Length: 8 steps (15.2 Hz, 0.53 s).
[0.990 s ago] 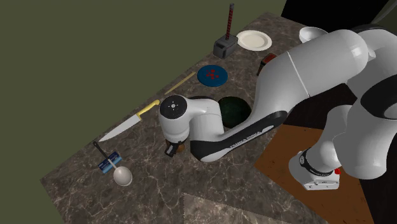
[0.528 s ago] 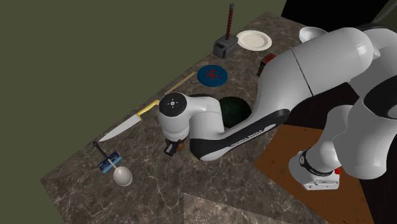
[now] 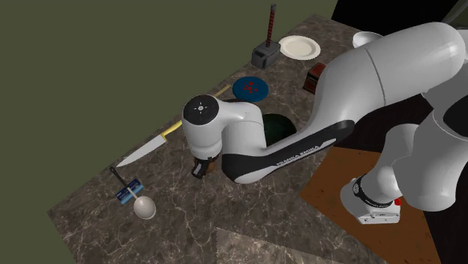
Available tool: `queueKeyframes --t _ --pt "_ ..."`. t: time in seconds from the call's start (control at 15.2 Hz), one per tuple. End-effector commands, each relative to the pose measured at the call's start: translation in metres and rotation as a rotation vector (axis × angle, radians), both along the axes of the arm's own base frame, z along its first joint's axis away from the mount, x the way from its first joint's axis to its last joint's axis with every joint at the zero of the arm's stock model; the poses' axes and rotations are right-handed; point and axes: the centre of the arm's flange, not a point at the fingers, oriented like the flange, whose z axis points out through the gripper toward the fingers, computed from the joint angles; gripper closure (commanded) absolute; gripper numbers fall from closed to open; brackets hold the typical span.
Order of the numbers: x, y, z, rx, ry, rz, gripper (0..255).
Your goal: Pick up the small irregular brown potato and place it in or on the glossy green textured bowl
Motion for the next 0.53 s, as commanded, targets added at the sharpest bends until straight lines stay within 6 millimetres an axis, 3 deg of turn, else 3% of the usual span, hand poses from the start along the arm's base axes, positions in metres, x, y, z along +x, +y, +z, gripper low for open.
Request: queueKeyframes --t 0.0,0.46 --pt "0.000 0.000 0.010 0.000 0.000 0.000 255" --pt "0.000 0.000 0.047 0.000 0.000 0.000 255"
